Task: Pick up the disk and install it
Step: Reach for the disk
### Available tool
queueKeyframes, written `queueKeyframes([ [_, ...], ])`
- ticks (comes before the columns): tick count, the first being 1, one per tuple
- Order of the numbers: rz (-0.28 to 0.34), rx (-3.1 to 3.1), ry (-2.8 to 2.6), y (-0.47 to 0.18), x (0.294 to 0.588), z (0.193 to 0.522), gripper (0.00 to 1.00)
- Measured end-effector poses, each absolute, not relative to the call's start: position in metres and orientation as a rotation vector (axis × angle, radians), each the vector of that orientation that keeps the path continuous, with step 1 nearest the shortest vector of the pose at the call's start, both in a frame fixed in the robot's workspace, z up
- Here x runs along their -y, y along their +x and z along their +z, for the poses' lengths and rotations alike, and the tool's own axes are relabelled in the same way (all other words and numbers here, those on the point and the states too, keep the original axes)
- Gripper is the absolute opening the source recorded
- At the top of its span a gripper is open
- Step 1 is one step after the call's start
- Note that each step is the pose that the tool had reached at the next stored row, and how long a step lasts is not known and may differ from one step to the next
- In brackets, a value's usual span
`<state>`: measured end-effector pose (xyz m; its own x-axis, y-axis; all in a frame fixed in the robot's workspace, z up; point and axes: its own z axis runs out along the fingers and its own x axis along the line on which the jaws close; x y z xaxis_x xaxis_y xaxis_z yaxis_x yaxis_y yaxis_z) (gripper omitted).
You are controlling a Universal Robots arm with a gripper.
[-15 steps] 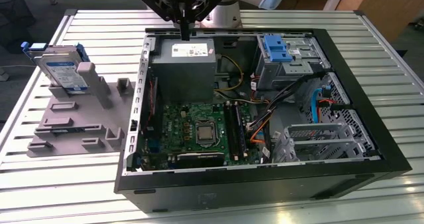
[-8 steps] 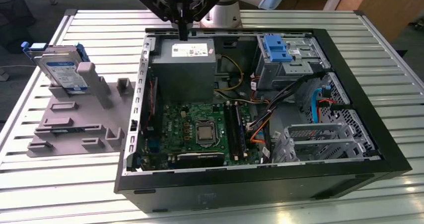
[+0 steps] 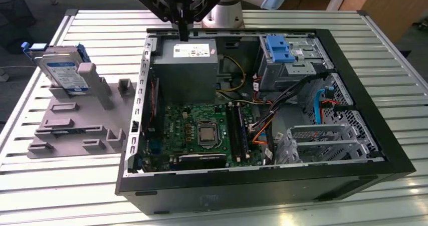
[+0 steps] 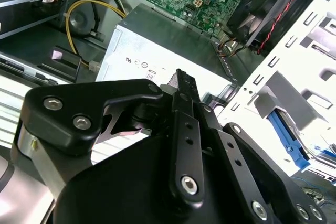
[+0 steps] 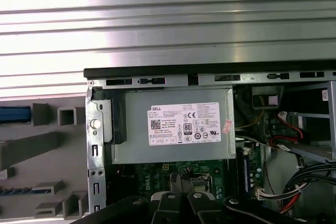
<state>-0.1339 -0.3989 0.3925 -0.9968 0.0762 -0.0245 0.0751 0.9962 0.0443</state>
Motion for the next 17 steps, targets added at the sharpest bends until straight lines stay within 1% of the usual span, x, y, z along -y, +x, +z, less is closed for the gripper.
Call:
queueKeyframes([
  [17, 0.068, -3.112, 0.118, -0.1397, 0.3989, 0.3914, 0.11],
])
